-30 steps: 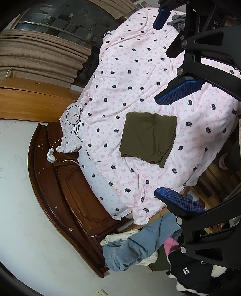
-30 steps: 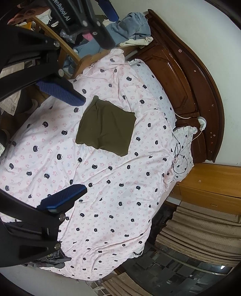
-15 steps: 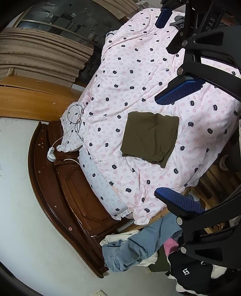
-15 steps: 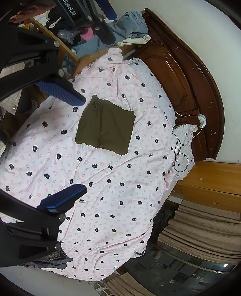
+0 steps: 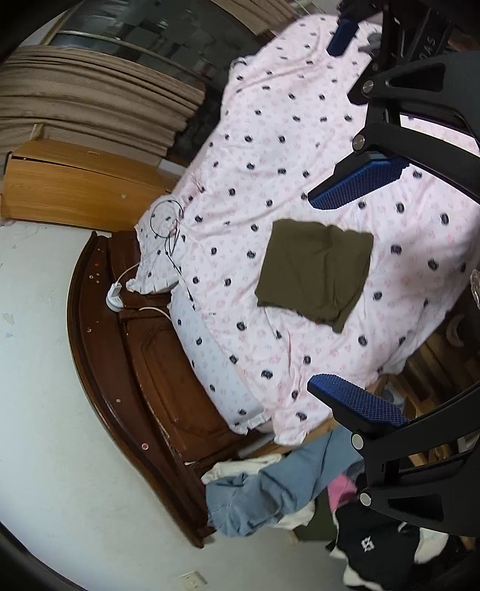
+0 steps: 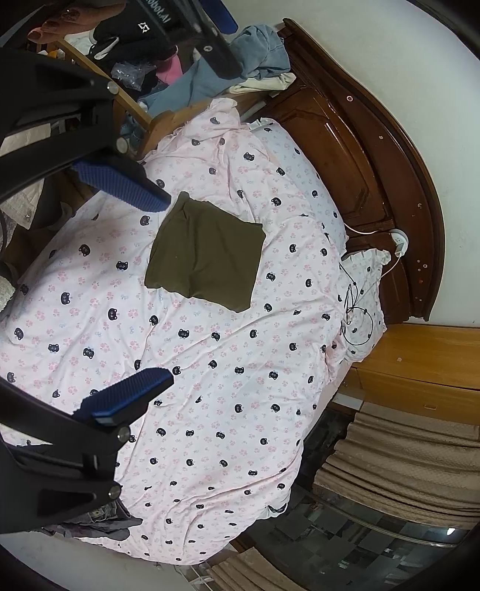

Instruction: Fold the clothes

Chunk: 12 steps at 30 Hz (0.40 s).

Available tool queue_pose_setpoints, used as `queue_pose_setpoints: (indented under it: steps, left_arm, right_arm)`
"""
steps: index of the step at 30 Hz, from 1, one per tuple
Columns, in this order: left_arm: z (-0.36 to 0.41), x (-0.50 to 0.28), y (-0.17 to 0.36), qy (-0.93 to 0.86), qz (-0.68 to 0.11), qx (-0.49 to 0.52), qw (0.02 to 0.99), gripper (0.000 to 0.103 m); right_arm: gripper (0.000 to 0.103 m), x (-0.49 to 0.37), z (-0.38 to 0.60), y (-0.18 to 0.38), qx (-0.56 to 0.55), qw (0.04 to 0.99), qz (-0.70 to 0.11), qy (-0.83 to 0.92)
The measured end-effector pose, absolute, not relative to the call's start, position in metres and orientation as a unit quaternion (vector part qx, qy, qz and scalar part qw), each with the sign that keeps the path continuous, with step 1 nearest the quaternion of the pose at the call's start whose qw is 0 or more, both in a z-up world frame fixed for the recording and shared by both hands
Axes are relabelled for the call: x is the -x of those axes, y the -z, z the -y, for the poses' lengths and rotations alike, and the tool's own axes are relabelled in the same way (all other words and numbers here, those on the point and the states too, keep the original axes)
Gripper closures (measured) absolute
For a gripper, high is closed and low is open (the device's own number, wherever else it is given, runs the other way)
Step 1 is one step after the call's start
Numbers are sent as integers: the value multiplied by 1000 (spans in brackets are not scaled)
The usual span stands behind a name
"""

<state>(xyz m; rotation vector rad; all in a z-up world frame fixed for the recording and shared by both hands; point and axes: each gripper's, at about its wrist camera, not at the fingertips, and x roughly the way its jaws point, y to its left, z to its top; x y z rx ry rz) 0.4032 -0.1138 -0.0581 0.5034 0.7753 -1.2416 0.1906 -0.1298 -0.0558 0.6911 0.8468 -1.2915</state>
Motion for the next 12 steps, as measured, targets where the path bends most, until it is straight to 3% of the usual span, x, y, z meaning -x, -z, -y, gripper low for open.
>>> queue_pose_setpoints:
  steps: [12]
  left_arm:
    - [122,-396,58,568,-337,-238,712,15]
  right_arm:
    - [15,-188,135,60,-311,661,-376,570]
